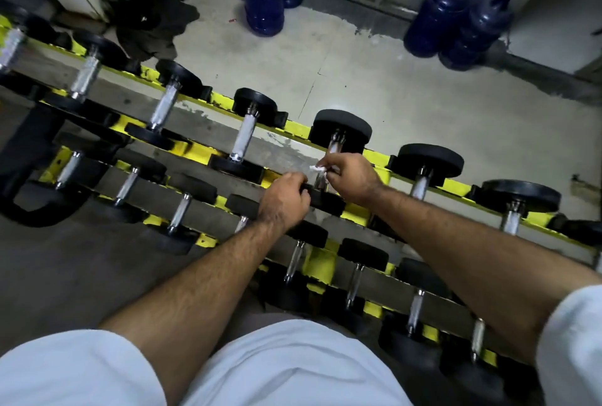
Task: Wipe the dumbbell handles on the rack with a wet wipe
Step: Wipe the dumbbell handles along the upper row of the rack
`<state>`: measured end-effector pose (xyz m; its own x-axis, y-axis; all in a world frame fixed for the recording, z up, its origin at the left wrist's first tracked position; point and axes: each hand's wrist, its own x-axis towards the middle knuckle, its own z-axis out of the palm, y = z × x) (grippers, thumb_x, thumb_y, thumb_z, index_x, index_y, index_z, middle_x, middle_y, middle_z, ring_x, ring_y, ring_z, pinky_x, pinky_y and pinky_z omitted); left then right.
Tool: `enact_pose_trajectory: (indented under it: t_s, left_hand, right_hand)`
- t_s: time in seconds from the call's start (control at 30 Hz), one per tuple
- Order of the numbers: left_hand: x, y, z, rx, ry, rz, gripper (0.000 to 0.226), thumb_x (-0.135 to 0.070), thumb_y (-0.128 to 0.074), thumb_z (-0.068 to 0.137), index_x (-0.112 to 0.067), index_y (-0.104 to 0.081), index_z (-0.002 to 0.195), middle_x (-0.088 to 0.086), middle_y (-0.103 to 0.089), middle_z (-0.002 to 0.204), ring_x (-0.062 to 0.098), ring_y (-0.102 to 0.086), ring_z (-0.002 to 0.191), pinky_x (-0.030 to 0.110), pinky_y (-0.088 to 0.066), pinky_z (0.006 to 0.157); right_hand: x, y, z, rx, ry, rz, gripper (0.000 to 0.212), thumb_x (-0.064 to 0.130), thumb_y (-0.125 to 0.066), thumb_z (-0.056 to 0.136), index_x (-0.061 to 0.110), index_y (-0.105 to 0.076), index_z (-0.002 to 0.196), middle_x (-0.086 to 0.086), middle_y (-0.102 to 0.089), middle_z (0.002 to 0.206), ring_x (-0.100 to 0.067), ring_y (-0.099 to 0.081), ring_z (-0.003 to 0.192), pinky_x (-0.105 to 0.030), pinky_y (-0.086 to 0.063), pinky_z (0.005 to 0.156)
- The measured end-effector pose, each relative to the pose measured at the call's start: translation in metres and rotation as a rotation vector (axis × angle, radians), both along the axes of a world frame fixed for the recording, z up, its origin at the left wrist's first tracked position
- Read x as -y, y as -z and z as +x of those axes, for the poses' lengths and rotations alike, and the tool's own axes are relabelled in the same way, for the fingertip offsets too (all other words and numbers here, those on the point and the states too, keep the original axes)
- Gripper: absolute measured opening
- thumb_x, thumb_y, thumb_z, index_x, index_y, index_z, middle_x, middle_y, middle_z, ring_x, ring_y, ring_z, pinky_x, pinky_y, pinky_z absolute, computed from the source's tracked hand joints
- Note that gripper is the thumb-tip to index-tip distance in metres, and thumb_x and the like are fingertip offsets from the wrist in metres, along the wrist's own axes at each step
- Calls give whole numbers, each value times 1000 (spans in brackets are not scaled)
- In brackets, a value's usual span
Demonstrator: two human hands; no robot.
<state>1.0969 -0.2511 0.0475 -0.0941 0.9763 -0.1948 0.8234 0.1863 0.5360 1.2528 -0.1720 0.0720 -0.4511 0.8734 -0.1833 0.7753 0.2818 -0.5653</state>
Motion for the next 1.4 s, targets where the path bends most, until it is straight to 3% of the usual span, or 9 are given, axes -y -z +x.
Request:
enact_pose_trajectory:
  t_s: [0.2, 0.43, 0.63, 0.83, 1.03, 1.13, 1.27, 1.33, 1.4]
  left_hand:
    - [8, 7, 29, 5, -11, 7, 45, -49, -64, 88, -12, -63, 115, 7, -59, 109, 23, -52, 107, 34, -45, 91]
    - [3, 14, 32, 24, -89, -53, 62, -62, -69, 79, -20, -62, 124, -2, -56, 121, 17, -57, 108, 35, -52, 93]
    - [2, 14, 16, 104, -94, -49, 57, -59, -72, 79, -23, -62, 122, -9, -57, 125, 14, -59, 106, 29, -50, 91]
    - [4, 16, 15, 165, -108, -38, 60, -68, -68, 75, -26, -62, 118, -16, -56, 120, 9, -61, 95, 35, -56, 83]
    - [3, 14, 15, 161, -117, -48, 60, -69, -68, 74, -26, -62, 116, -14, -57, 117, 10, -62, 92, 37, -57, 80]
    - [4, 14, 16, 164, -119, -54, 62, -70, -68, 74, -26, -62, 116, -15, -56, 116, 9, -63, 90, 37, -58, 78]
    - [3, 15, 16, 170, -128, -47, 62, -70, -69, 73, -25, -63, 116, -14, -57, 117, 9, -62, 95, 36, -58, 81]
    - [3, 15, 17, 167, -134, -49, 62, -70, -68, 72, -25, -63, 115, -14, -57, 116, 10, -62, 94, 36, -57, 82]
    - [4, 14, 18, 159, -141, -47, 61, -72, -68, 72, -27, -62, 114, -16, -57, 115, 10, -62, 93, 37, -56, 82]
  right_hand:
    - [-6, 14, 23, -48, -40, 106, 34, 4, -64, 81, 19, -76, 109, -1, -75, 107, -21, -70, 96, -19, -43, 78]
    - [-25, 31, 39, 9, -334, 306, 49, 19, -34, 89, 17, -73, 119, 0, -70, 124, -20, -65, 116, -32, -53, 91]
    - [-61, 57, 36, 21, -380, 411, 36, 6, -55, 89, 13, -72, 120, -6, -68, 128, -26, -64, 119, -38, -53, 94]
    - [-57, 84, 43, 138, -763, 393, 53, 17, -48, 97, 10, -44, 149, -11, -44, 153, -28, -34, 146, -46, -29, 120]
    - [-53, 79, 44, 212, -553, 364, 64, 15, -32, 95, 10, -21, 158, -12, -22, 164, -29, -19, 152, -46, -24, 121]
    - [-44, 88, 51, 202, -797, 361, 60, 20, -30, 101, 13, -16, 159, -11, -15, 165, -26, -11, 153, -41, -10, 124]
    - [-82, 80, 53, 164, -650, 379, 59, 13, -25, 97, 13, -26, 156, -8, -27, 162, -27, -30, 148, -43, -40, 109]
    - [-62, 85, 47, 152, -611, 341, 62, 10, -28, 94, 10, -27, 156, -11, -28, 162, -30, -26, 149, -47, -34, 116]
    - [-37, 96, 49, 147, -801, 350, 61, 12, -35, 97, 12, -23, 157, -11, -23, 163, -28, -16, 152, -47, -20, 123]
